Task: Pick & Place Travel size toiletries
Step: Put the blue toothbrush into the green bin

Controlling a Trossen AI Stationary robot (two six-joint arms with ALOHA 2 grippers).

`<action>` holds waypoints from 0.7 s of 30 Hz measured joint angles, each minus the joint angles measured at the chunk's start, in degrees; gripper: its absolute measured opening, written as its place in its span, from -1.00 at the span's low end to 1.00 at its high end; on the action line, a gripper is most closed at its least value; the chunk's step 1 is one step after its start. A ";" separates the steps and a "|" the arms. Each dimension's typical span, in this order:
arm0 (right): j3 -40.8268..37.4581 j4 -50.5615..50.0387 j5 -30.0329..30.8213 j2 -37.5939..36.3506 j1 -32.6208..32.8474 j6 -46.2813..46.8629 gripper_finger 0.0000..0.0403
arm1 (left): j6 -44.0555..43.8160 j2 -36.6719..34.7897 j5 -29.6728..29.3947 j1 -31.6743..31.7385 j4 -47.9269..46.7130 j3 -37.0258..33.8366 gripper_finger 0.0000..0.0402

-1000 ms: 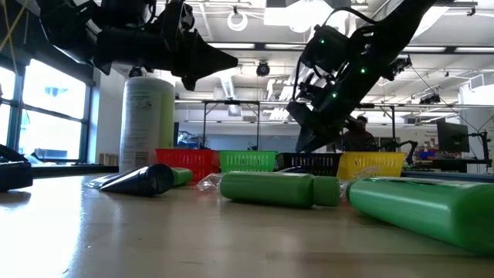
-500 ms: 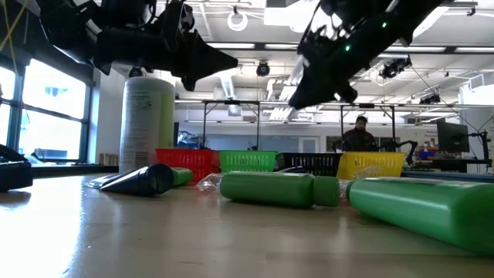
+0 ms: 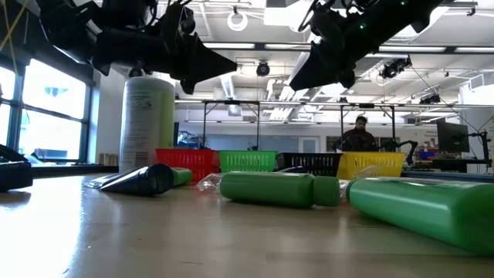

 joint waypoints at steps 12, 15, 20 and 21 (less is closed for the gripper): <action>0.00 -3.95 -0.38 0.00 4.83 0.50 -0.79 | 0.04 0.00 0.00 0.00 -1.01 0.00 -0.96; -0.02 -6.57 -2.02 0.00 6.31 2.75 -0.79 | 0.04 0.00 0.00 0.00 -1.28 0.00 -0.96; -0.02 -11.85 -3.31 0.00 8.59 8.63 -0.79 | 0.04 0.00 0.00 0.00 -1.27 0.00 -0.96; -0.02 -12.69 -3.19 0.00 9.02 9.86 -0.79 | 0.04 0.00 0.00 0.00 -1.27 0.00 -0.96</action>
